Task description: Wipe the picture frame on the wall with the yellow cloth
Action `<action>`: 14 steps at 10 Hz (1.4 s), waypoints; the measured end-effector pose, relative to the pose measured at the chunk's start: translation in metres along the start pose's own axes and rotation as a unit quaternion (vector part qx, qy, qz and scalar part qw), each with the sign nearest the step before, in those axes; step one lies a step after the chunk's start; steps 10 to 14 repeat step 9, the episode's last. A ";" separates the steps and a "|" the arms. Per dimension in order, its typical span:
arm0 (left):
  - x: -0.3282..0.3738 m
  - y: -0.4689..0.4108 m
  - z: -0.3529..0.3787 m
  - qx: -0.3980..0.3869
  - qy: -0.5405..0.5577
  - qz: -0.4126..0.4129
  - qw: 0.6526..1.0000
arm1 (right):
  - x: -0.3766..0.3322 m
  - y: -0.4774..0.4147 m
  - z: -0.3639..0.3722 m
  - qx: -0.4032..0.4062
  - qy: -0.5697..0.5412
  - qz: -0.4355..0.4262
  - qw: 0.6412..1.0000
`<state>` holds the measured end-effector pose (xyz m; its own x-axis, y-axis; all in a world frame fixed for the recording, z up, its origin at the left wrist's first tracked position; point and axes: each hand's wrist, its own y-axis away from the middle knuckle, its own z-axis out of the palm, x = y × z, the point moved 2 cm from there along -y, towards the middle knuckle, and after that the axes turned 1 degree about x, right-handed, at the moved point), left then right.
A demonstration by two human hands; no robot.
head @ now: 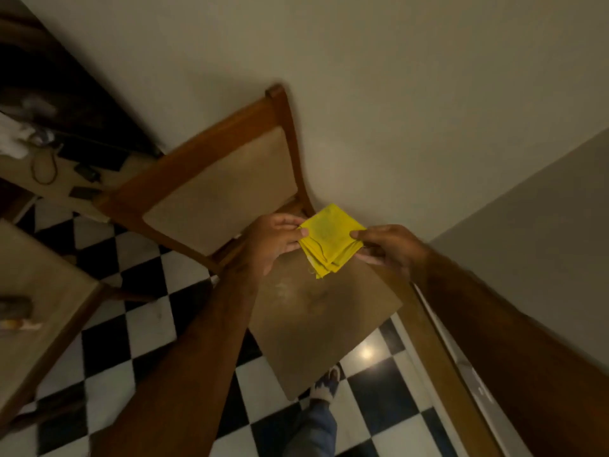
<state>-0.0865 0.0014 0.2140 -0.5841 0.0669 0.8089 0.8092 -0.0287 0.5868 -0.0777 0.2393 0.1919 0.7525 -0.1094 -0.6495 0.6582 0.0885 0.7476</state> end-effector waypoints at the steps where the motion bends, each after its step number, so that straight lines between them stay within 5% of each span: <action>1: -0.072 -0.038 -0.007 0.003 -0.035 -0.050 0.998 | 0.067 -0.048 0.000 0.006 -0.017 0.052 0.998; 4: -0.223 -0.105 -0.007 0.024 -0.107 -0.123 0.986 | 0.202 -0.139 -0.013 0.055 -0.038 0.156 0.985; 6: -0.275 -0.120 -0.008 0.050 -0.272 -0.091 0.957 | 0.238 -0.158 -0.004 0.056 0.040 0.125 0.990; 7: -0.269 -0.115 -0.005 0.012 -0.370 -0.052 0.927 | 0.233 -0.153 0.000 0.042 0.342 0.016 0.939; 8: -0.257 -0.105 0.001 -0.001 -0.483 0.012 0.875 | 0.223 -0.140 0.002 0.066 0.505 -0.060 0.858; 9: -0.223 -0.085 0.013 0.033 -0.612 0.164 0.773 | 0.200 -0.113 0.003 0.154 0.650 -0.154 0.728; 14: -0.223 -0.085 0.013 0.033 -0.612 0.164 0.773 | 0.200 -0.113 0.003 0.154 0.650 -0.154 0.728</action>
